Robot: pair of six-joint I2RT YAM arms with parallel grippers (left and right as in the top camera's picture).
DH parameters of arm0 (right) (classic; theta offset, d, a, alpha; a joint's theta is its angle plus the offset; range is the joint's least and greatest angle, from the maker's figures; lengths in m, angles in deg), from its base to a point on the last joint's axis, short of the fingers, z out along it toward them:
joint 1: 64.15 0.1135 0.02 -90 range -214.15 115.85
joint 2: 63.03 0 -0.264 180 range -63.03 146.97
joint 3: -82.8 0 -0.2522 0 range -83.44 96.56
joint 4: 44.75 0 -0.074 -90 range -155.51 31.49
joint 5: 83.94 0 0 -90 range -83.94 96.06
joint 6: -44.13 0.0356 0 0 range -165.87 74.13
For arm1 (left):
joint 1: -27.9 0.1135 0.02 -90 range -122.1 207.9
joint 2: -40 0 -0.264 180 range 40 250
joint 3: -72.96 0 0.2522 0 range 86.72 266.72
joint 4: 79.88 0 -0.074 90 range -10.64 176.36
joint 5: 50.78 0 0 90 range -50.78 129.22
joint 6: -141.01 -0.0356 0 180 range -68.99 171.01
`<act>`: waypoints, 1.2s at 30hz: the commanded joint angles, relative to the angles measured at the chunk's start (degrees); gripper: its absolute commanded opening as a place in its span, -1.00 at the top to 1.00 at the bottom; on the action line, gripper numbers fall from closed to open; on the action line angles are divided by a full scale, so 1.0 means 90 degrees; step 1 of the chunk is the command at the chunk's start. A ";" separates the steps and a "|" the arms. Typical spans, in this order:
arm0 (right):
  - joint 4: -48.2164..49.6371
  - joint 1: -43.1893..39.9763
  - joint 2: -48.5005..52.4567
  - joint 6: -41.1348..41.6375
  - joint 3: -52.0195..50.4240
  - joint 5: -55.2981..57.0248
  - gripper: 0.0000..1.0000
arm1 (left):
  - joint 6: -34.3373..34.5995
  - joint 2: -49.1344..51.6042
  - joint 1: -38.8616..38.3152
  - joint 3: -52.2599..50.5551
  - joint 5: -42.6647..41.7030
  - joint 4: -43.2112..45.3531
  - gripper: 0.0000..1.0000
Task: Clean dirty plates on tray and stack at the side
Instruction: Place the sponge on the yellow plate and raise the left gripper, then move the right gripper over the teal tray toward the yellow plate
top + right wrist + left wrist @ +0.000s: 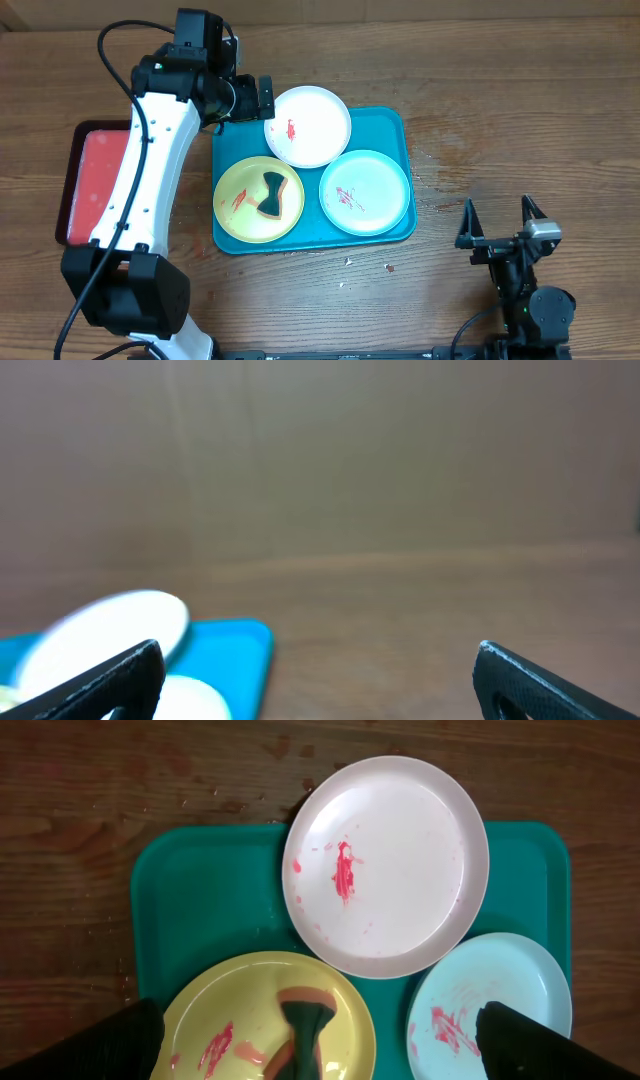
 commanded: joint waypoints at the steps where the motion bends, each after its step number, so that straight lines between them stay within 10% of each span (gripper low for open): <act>1: 0.0347 0.0024 -0.0051 0.0265 -0.0066 -0.1190 -1.00 | 0.0061 0.0083 0.0019 0.0075 0.0039 0.0005 -1.00; 13: 0.5474 0.0017 -0.0051 0.0321 0.0119 -0.1613 -1.00 | 0.0061 0.0083 0.0019 0.0075 0.0041 0.0007 -1.00; 26: -0.2283 0.0019 0.2606 -0.0867 0.4779 -0.1707 -1.00 | 0.0061 0.0083 0.0019 0.0075 0.0041 0.0007 -1.00; 36: -0.2212 0.0024 0.5540 -0.0117 0.5581 -0.5557 -1.00 | 0.0061 0.0083 0.0019 0.0075 0.0041 0.0007 -0.99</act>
